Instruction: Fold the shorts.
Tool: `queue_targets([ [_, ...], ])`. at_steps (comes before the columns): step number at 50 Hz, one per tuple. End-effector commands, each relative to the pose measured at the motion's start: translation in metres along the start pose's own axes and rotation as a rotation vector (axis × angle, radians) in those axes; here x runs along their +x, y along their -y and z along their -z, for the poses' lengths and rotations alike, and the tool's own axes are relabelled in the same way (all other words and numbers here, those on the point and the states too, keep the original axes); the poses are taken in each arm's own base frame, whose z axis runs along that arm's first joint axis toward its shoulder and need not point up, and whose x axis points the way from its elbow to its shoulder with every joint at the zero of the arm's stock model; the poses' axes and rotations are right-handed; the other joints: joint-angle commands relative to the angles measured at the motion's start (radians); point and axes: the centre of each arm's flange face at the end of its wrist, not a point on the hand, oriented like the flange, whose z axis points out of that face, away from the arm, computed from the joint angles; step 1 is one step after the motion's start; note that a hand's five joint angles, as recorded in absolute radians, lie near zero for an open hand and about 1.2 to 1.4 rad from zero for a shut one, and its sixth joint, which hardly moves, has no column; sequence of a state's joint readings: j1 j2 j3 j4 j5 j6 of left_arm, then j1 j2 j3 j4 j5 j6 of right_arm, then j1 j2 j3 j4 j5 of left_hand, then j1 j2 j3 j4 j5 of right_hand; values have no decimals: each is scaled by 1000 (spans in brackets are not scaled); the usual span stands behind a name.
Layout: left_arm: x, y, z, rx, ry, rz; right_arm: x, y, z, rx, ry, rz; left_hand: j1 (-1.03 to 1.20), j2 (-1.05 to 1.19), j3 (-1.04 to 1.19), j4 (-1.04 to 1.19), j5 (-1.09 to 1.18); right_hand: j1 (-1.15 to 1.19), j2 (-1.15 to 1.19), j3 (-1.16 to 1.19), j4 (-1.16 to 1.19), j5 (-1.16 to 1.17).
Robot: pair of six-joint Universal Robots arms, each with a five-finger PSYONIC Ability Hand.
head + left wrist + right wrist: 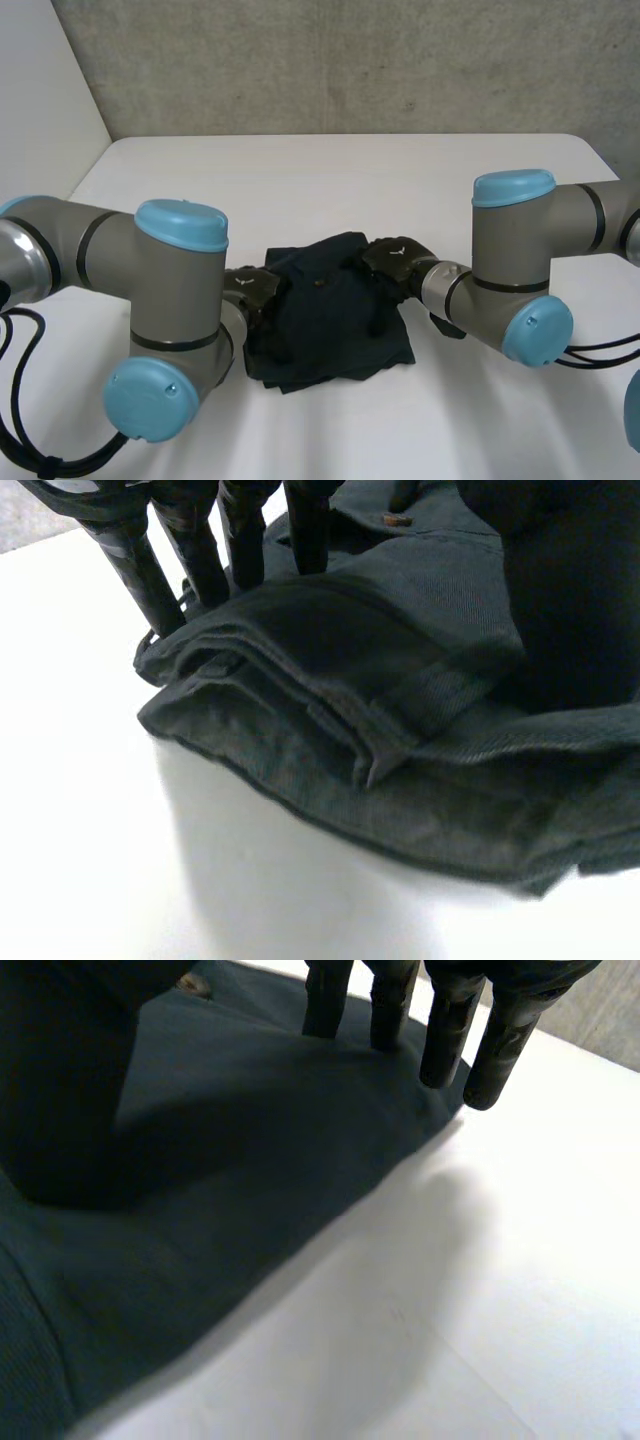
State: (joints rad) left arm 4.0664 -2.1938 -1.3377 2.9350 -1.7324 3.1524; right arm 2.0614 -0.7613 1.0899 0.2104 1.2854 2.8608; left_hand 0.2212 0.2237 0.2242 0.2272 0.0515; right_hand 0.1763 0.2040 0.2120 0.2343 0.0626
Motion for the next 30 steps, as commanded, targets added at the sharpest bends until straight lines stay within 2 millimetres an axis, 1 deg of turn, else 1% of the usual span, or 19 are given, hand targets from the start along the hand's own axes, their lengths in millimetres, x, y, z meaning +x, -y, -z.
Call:
queue_targets([
  [1,0,5,6,23,-7,-55,5,6,8,4,-57,71,-19,-22,-22,-25,-24,-2,-29,-37,-60,-63],
  [3,-2,16,11,57,-3,-50,6,22,19,52,-71,75,-19,-22,-22,-25,-24,-2,-29,-37,-60,-63],
  [4,-6,31,20,111,2,-40,7,29,24,76,-80,77,-19,-22,-22,-25,-24,-2,-29,-37,-60,-63],
  [5,-8,40,24,139,5,-32,8,35,27,102,-89,74,-22,-25,-25,-28,-27,-2,-29,-37,-60,-63],
  [6,-10,49,29,171,9,-24,12,50,36,167,-117,60,-25,-28,-28,-31,-30,-2,-29,-37,-60,-63],
  [7,-14,57,33,200,14,-17,13,58,41,204,-128,48,-28,-31,-31,-34,-33,-2,-29,-37,-60,-63],
  [8,-23,75,43,263,30,2,15,66,46,238,-142,30,-28,-31,-31,-34,-33,-2,-29,-37,-60,-63],
  [9,-29,85,49,297,41,13,18,74,52,272,-158,13,-31,-34,-34,-37,-36,-2,-29,-37,-60,-63],
  [10,-35,96,56,337,50,23,23,89,65,341,-196,-27,-34,-37,-37,-40,-39,-2,-29,-37,-60,-63],
  [11,-41,106,63,374,62,34,25,97,72,373,-217,-47,-34,-37,-37,-40,-39,-2,-29,-37,-60,-63],
  [12,-56,125,77,447,83,50,27,105,80,403,-240,-65,-34,-37,-37,-40,-39,-2,-29,-37,-60,-63],
  [13,-63,134,84,478,91,56,30,113,87,431,-265,-82,-34,-37,-37,-40,-39,-2,-29,-37,-60,-63],
  [14,-70,141,89,505,100,63,41,125,105,473,-336,-112,-34,-37,-37,-40,-39,-2,-29,-37,-60,-63],
  [16,-86,161,102,563,103,71,53,135,122,504,-421,-125,-28,-31,-31,-34,-33,-2,-29,-37,-60,-63],
  [18,-95,165,107,551,108,77,67,142,143,510,-522,-128,-28,-31,-31,-34,-33,-2,-29,-37,-60,-63],
  [20,-108,166,113,496,129,99,72,143,151,489,-560,-122,-31,-34,-34,-37,-36,-2,-29,-37,-60,-63],
  [22,-112,165,117,461,137,112,72,143,158,456,-566,-113,-37,-40,-40,-43,-42,-2,-29,-37,-60,-63],
  [25,-111,161,121,413,124,136,70,141,160,429,-561,-112,-37,-40,-40,-43,-42,-2,-29,-37,-60,-63],
  [30,-109,161,126,418,119,140,69,142,163,428,-563,-110,-46,-48,-49,-52,-51,-2,-29,-37,-60,-63],
])
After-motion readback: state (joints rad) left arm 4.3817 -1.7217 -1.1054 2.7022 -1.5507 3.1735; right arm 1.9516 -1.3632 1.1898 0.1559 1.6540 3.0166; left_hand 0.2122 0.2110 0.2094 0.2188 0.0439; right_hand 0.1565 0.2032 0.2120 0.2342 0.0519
